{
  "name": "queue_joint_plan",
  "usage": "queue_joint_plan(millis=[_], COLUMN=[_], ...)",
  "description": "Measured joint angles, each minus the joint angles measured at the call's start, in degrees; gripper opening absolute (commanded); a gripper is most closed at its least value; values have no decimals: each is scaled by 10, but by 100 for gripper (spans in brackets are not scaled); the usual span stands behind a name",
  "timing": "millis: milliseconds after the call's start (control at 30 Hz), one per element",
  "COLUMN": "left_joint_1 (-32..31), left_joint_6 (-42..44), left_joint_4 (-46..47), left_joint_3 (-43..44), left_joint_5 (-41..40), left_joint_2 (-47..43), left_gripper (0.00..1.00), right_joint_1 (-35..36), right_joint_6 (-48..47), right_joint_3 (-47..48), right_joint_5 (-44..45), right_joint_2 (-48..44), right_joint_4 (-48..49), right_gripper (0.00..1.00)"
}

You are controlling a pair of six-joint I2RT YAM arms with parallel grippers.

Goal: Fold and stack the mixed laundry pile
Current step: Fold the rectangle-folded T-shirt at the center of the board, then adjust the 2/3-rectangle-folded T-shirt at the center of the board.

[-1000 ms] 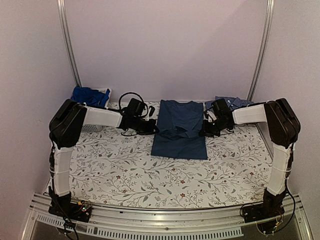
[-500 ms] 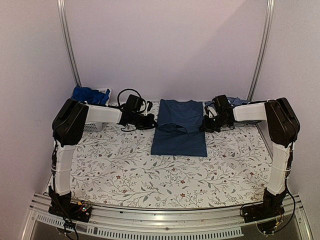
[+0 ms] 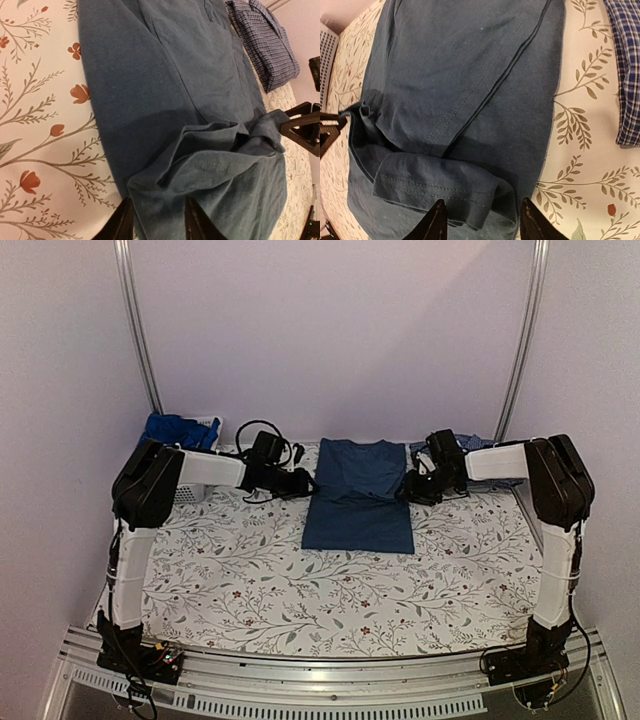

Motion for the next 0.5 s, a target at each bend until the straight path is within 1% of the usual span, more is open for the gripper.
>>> queue_joint_plan(millis=[33,100,133,200,300,333,400,500], left_joint_1=[4,14,22,36,50,53,51,38], left_joint_6=[-3,-3,-5,0,7,10,15,21], left_joint_4=[7,16,21,23,30,39,61,82], left_joint_3=[-12,-42,-66,-97,-131,-140,-155,-158], left_joint_5=[4,8,8,7,9,15,37,69], left_joint_2=[-5,-23,-38,-65,-110,-122,-139,-136], left_gripper=[47,52,53,54,54,54,51,47], right_joint_1=[-1,-4,-5,-6,-8,-8,-5,10], right_joint_6=[-2,-5,-8,-12,-19,-20,-19,-16], right_joint_3=[0,-2,-8,-23,-58,-71,-96,-115], right_joint_5=[1,3,4,4,-10,-20,-41,-64], right_joint_2=[-2,-12,-23,-52,-114,-133,-159,-160], right_joint_4=[-2,-7,-9,-11,-6,3,21,43], right_gripper=[60,66,69,70,67,65,58,48])
